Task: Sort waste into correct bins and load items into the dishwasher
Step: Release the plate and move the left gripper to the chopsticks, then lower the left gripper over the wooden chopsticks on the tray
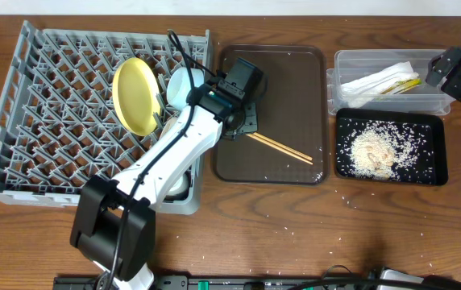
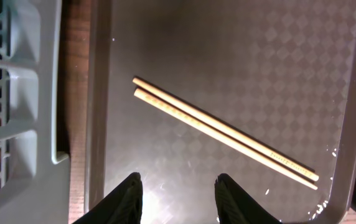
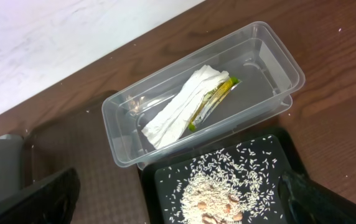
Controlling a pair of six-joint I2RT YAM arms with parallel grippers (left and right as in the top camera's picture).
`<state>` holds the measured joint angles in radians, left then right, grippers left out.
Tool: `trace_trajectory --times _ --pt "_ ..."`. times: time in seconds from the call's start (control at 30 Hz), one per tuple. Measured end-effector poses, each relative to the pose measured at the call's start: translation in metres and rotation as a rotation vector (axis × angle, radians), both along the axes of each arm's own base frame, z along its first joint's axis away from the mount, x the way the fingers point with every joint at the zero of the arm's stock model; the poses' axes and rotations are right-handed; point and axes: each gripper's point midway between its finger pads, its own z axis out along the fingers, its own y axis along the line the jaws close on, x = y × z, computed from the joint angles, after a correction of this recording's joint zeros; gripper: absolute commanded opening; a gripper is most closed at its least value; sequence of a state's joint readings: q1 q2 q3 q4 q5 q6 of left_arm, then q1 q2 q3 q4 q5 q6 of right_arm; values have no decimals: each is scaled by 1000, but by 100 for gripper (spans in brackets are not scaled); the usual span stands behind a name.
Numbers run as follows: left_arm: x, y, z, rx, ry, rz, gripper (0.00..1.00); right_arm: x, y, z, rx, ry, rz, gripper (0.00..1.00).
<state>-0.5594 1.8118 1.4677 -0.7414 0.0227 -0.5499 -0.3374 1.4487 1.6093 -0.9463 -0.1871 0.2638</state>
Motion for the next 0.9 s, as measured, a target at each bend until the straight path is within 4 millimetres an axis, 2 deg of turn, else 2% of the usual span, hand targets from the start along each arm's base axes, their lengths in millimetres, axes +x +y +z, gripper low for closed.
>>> trace_trajectory --times 0.3,0.4,0.57,0.73,0.9 --pt "8 -5 4 -20 -33 1 40 0 0 0 0 0 0 99" --pt "9 -5 0 -18 -29 1 39 0 0 0 0 0 0 99" --pt "10 -6 -22 3 10 8 31 0 0 0 0 0 0 99" --pt "16 -12 -46 6 32 35 30 0 0 0 0 0 0 99" --pt "21 -26 -69 -1 36 36 30 0 0 0 0 0 0 99"
